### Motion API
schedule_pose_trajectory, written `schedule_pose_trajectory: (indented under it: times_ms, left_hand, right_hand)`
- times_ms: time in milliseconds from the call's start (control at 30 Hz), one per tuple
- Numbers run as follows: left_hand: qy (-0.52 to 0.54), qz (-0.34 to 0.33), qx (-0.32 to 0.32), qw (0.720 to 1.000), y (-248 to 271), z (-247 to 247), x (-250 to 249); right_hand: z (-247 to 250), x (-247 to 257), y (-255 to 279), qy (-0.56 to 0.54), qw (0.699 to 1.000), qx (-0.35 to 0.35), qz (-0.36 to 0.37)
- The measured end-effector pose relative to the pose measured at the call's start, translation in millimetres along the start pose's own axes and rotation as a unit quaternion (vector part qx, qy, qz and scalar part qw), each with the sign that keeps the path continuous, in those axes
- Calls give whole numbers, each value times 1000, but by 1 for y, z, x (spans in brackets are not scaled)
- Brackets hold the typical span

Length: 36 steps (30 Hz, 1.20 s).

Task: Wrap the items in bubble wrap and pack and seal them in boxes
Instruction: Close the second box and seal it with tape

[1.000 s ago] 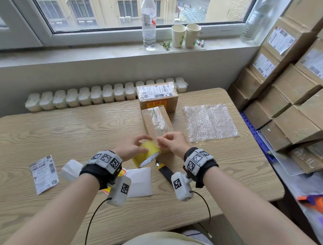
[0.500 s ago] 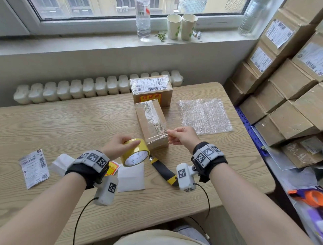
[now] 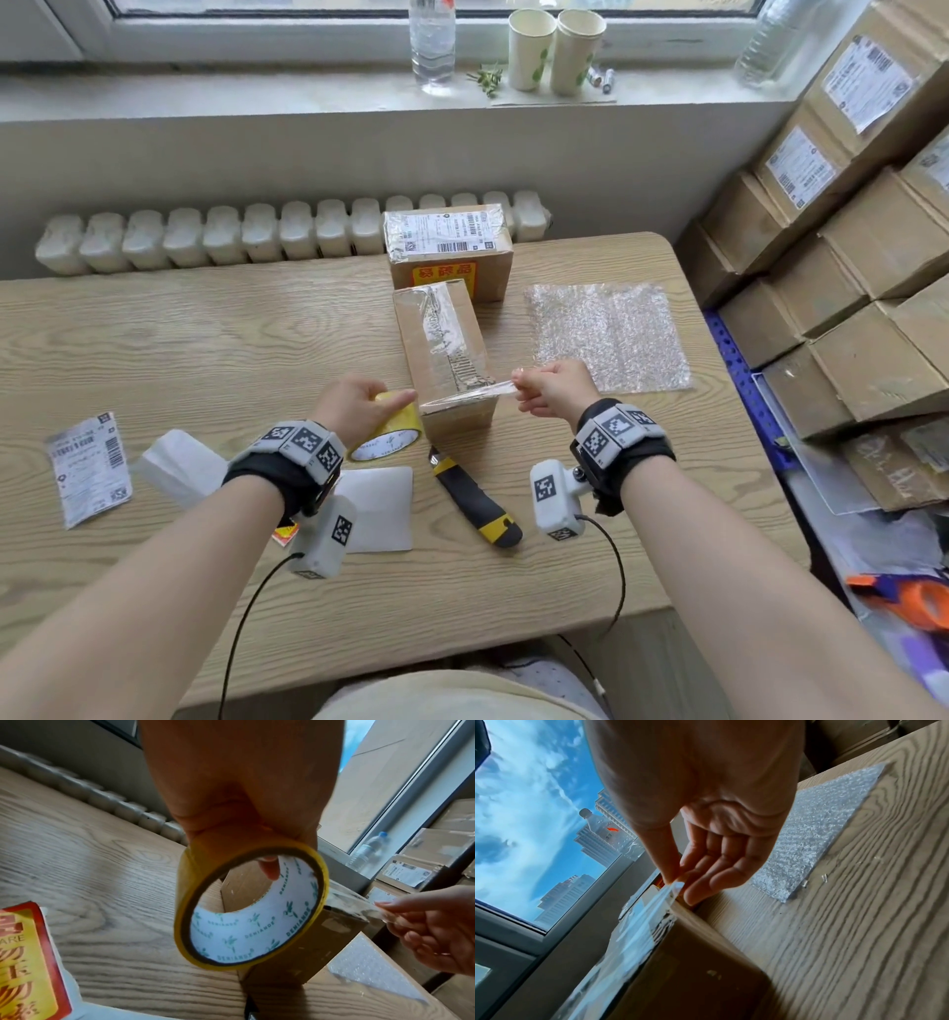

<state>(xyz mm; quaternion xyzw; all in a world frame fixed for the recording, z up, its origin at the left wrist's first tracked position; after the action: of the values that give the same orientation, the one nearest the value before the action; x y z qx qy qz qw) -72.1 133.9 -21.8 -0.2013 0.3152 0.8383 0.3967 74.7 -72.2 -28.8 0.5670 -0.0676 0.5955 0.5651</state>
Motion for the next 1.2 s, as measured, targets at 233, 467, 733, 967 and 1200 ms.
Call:
schedule_pose_trajectory:
  times_ms: [233,467,733,967,1200]
  left_hand:
    - [-1,-7,-11,1000,-6,-5,4]
    - [-43,-5,-17,999,-10,-10,7]
    - [-52,19,-1,998,-13,-15,5]
    - [-13,42,11,999,-15,-17,9]
    - [-11,33,8,999,-16,-14,8]
  right_hand:
    - [-2,-5,-10,10,1000,13,-21]
    - [-5,-10,-15,27,999,4,-44]
    - [-9,-8,-12,159,986,-54,-3]
    - [-14,-2,2,281,952,-108,46]
    - [-17,0,11,313,940,-133,29]
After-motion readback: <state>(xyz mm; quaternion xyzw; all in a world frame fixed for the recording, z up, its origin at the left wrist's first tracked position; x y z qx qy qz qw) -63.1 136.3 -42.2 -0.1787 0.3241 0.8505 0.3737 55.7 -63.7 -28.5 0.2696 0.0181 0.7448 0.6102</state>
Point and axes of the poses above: each hand's wrist, its own y-axis away from the middle knuckle, its own z-axis out of the back of the hand, x = y × z, the point moved 3 cm from there along -y, towards the middle knuckle, and after that the axes turned 4 degrees about y, right-handed, at the moved point
